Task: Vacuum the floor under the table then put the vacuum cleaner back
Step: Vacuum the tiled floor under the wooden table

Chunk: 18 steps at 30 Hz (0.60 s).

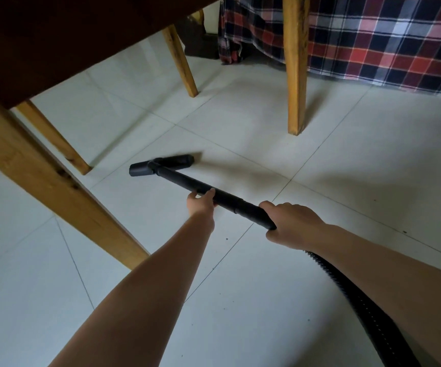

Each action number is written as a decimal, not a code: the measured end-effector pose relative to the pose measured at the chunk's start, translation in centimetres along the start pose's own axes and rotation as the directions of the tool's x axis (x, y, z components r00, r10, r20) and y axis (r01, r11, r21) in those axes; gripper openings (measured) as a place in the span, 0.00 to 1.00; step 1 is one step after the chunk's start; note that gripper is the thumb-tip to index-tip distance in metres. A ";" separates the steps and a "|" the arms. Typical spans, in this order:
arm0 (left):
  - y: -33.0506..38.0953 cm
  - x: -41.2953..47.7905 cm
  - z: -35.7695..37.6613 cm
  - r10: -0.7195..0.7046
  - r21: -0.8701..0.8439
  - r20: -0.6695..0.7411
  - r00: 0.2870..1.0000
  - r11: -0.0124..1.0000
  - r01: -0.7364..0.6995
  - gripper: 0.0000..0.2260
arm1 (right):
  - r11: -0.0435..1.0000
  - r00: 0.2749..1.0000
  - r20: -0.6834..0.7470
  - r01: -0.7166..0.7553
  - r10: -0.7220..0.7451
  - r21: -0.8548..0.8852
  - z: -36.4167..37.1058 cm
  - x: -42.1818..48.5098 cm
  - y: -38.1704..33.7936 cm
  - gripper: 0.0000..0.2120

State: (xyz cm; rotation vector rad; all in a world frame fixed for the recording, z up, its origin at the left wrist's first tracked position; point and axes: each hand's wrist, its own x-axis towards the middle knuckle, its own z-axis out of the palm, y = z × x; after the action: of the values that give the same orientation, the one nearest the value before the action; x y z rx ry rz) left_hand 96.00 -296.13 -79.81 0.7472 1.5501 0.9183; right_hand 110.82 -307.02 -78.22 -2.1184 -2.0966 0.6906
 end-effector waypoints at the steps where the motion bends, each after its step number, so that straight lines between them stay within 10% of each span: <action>1: -0.1 0.2 -0.3 0.000 -0.003 -0.016 1.000 1.000 0.000 0.21 | 1.000 1.000 0.007 0.008 -0.008 -0.002 0.0 0.2 -0.2 0.13; 18: 0.0 4.0 -3.8 -0.015 -0.076 -0.238 0.971 0.997 -0.003 0.20 | 0.995 0.995 -0.002 0.098 -0.098 -0.025 2.1 4.4 -4.3 0.09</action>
State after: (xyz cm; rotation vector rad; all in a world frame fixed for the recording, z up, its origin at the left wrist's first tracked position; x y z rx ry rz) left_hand 91.56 -293.32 -81.56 0.5935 1.7146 1.0879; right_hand 105.89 -303.05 -79.60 -2.0108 -2.2015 0.6528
